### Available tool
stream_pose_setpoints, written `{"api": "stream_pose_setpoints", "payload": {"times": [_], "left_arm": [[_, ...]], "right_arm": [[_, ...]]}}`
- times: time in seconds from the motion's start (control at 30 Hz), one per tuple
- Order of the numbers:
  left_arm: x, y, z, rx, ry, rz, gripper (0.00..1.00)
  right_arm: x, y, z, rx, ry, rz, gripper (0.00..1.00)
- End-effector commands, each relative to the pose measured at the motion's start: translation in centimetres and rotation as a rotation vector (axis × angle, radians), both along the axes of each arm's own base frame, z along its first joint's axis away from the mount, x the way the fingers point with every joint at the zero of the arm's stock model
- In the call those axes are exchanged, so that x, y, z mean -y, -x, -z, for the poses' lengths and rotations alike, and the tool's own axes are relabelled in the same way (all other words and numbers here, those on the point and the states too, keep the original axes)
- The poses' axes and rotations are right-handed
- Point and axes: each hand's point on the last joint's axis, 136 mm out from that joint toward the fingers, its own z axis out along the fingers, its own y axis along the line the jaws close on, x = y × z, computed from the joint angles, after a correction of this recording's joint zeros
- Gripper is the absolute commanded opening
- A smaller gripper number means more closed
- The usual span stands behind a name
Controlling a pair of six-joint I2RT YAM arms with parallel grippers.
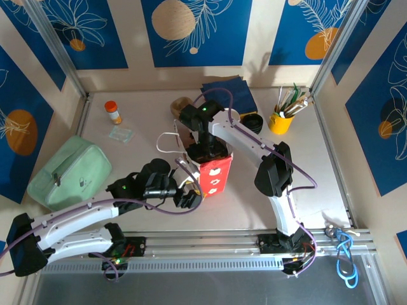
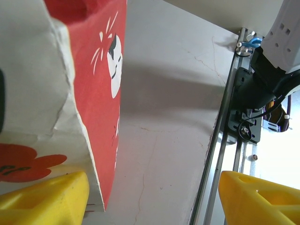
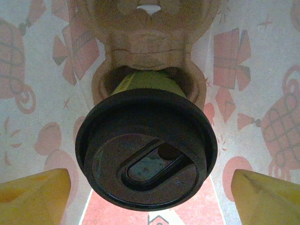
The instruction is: Pack the takeout coffee
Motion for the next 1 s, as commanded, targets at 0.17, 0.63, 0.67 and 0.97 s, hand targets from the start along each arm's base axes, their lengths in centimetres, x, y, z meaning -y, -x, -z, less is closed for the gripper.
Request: {"api": "stream_pose_setpoints", "payload": {"times": [0.17,0.63,0.67,0.97], "left_arm": [[0.3,0.3,-0.4,0.014,0.011,0.016,0.73],[0.1,0.4,-0.3,0.011,0.013,0.012,0.73],[0.1,0.4,-0.2,0.009,0.013,0.012,0.73],[0.0,0.6,-0.3,0.009,0.017,0.009,0.72]], "right_arm": [[0.4,0.7,-2.3,0.033,-0.018,0.006,0.73],[0.4,0.9,-3.3,0.071,-0.02,0.009,0.67],[0.4,0.9,-3.4,0.073,-0.022,0.009,0.66],[0.1,1.2,-4.1,0.095,-0.022,-0.004,0.66]]}}
